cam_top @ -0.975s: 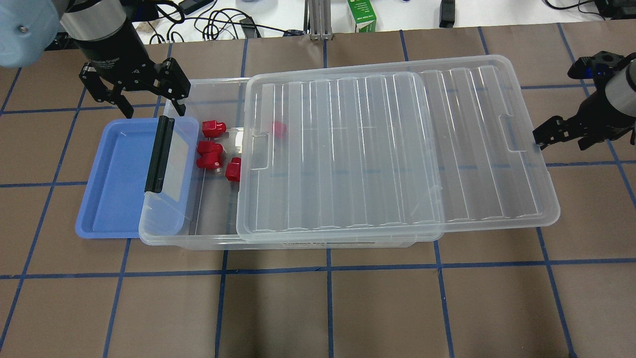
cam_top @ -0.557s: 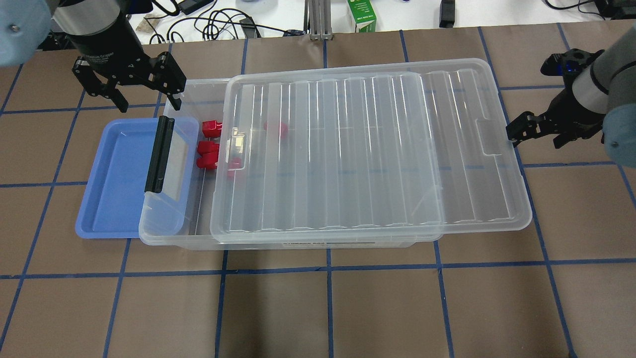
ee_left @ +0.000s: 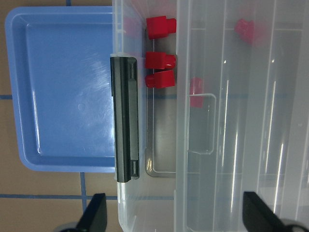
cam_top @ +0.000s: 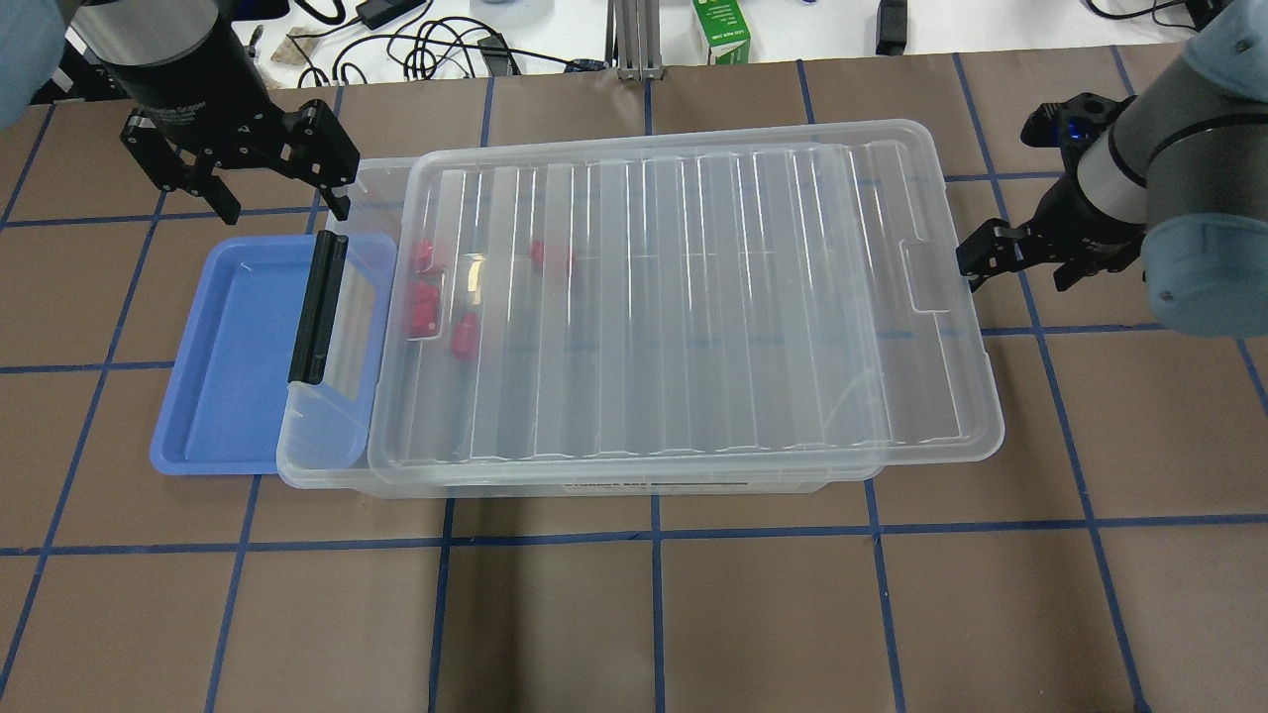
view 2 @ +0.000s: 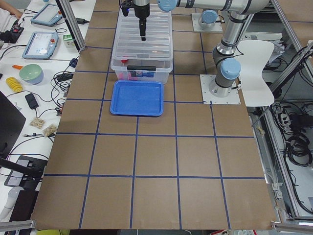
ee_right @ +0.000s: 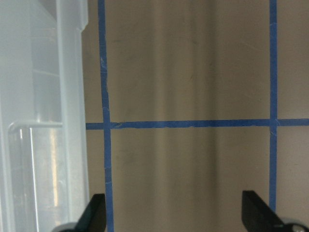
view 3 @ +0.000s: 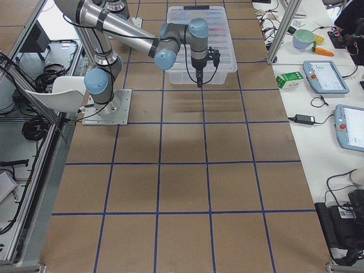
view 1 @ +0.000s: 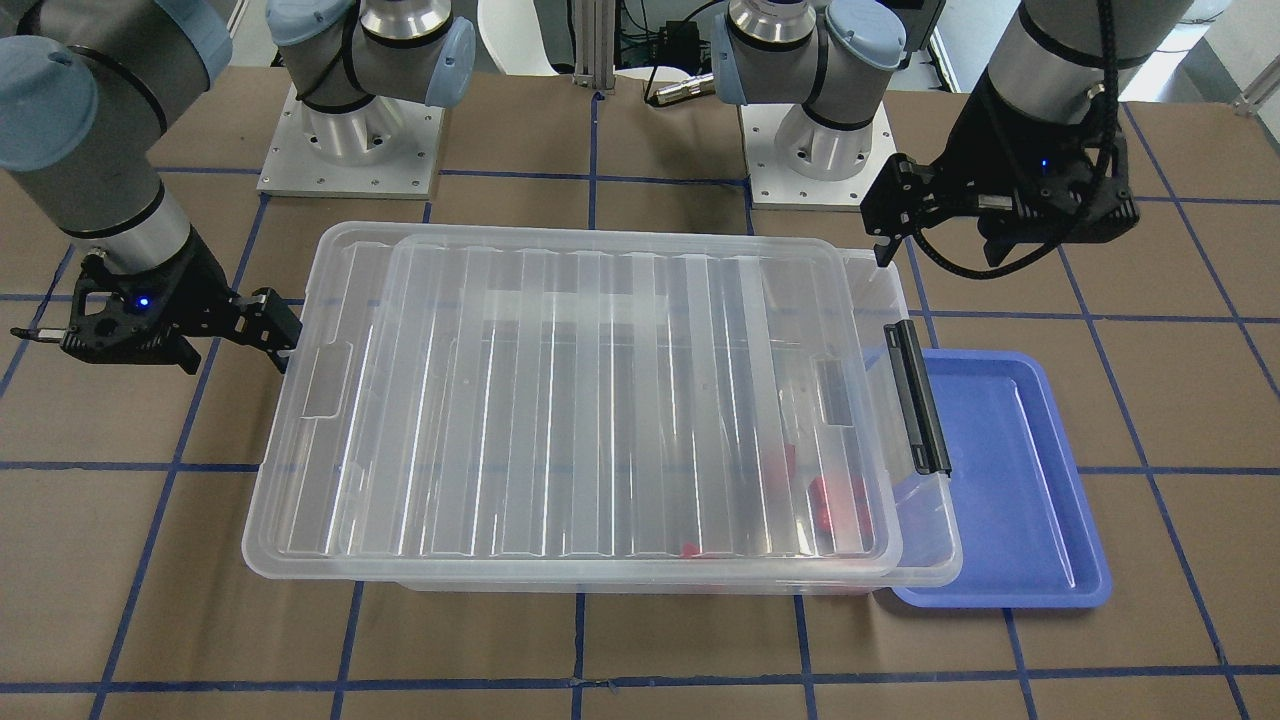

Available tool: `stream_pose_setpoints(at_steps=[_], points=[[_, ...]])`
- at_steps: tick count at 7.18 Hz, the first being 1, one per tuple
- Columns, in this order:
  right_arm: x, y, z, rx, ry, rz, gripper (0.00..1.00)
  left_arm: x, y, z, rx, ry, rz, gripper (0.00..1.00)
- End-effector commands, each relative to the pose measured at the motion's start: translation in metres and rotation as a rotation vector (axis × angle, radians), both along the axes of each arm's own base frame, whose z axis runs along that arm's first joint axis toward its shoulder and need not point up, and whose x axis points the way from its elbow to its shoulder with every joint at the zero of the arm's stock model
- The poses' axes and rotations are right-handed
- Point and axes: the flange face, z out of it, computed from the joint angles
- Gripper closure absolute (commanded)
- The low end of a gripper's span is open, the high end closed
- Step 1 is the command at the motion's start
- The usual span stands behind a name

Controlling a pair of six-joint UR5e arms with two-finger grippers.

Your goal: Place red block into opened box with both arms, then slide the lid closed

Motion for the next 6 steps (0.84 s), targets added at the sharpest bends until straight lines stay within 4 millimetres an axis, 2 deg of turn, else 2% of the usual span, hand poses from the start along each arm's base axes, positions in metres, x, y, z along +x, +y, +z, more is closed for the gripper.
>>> stream_pose_setpoints(at_steps=[1,3,6], points=[[0.026,0.001,0.002,-0.018,0.003,0.031,0.00,-0.002,0.015,0.016,-0.032,0.006,0.000,0.00],[0.039,0.002,0.001,-0.019,0.000,0.040,0.00,-0.003,0.014,0.014,-0.028,0.015,0.000,0.00],[0.034,-0.009,0.010,-0.032,0.033,0.058,0.00,-0.003,0.023,0.021,-0.032,0.007,-0.002,0.00]])
